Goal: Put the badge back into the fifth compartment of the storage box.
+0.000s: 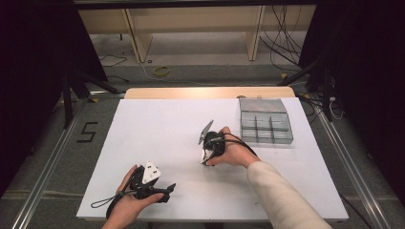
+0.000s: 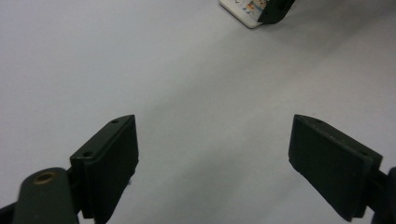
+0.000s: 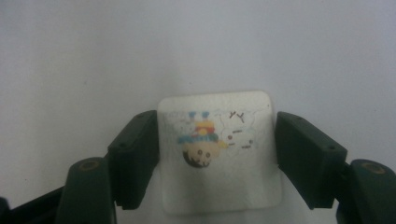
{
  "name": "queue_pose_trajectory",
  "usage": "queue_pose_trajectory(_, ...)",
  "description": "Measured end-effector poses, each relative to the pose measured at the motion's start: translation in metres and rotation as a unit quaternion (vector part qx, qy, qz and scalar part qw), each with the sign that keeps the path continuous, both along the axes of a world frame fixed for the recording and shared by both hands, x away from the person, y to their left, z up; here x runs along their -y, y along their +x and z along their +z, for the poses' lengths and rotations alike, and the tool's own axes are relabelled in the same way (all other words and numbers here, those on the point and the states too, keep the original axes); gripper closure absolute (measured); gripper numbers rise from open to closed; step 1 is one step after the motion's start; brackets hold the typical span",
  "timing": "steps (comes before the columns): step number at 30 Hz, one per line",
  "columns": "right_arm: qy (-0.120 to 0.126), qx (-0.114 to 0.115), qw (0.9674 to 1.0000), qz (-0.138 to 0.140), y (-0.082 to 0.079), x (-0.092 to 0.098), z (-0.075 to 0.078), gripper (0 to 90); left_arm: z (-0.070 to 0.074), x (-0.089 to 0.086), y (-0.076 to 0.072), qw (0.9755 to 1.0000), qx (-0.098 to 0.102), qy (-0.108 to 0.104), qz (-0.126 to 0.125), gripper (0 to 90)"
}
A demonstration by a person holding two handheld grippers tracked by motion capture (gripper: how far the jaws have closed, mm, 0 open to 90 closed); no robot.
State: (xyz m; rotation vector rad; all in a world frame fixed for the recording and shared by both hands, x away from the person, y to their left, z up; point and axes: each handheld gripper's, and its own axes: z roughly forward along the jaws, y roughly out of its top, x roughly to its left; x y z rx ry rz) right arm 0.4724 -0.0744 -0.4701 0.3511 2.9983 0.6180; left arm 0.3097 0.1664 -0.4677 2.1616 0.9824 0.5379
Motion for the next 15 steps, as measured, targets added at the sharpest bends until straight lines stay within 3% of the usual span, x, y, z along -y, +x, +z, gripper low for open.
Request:
queue_pose_trajectory(7,0.0,0.01,1.0,-0.001,-0.003,0.0,0.001,34.0,0.0,0.0,0.0,1.0,0.0,-0.001,0.001,15.4)
queue_pose_trajectory(15,-0.019,0.046,0.9987,0.011,-0.011,-0.002,0.005,34.0,0.0,0.0,0.0,1.0,0.001,0.0,0.0,15.4)
